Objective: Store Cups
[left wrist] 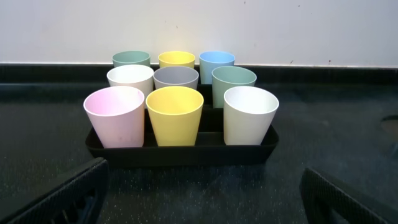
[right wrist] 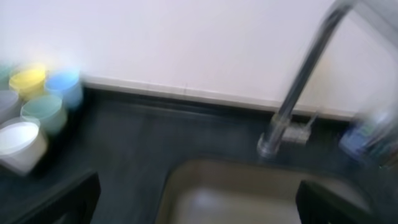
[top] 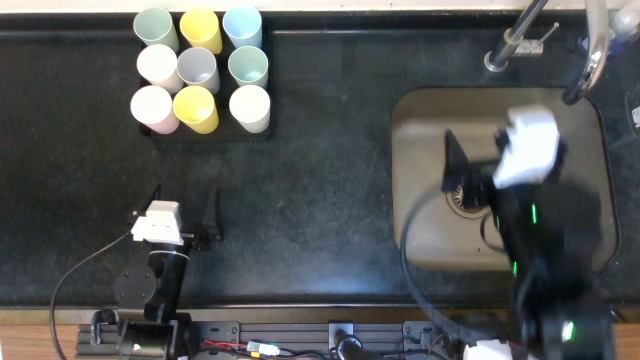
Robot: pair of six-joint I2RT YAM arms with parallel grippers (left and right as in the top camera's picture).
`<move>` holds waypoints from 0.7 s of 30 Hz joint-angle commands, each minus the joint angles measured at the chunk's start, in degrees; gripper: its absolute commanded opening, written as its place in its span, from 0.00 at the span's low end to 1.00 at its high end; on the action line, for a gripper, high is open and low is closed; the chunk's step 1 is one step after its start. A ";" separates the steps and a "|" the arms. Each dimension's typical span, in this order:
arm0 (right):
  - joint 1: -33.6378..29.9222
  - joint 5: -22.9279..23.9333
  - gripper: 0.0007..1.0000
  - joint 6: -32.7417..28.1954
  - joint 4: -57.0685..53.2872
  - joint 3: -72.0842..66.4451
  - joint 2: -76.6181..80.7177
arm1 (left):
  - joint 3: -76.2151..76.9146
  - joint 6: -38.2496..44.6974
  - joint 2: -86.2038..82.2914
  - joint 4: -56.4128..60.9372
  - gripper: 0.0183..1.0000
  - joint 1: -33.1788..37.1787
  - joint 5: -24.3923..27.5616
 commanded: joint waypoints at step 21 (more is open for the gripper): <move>-0.74 1.73 1.00 -0.87 30.62 -47.87 -37.57 | -0.04 1.01 -0.46 -0.15 1.00 -0.46 0.37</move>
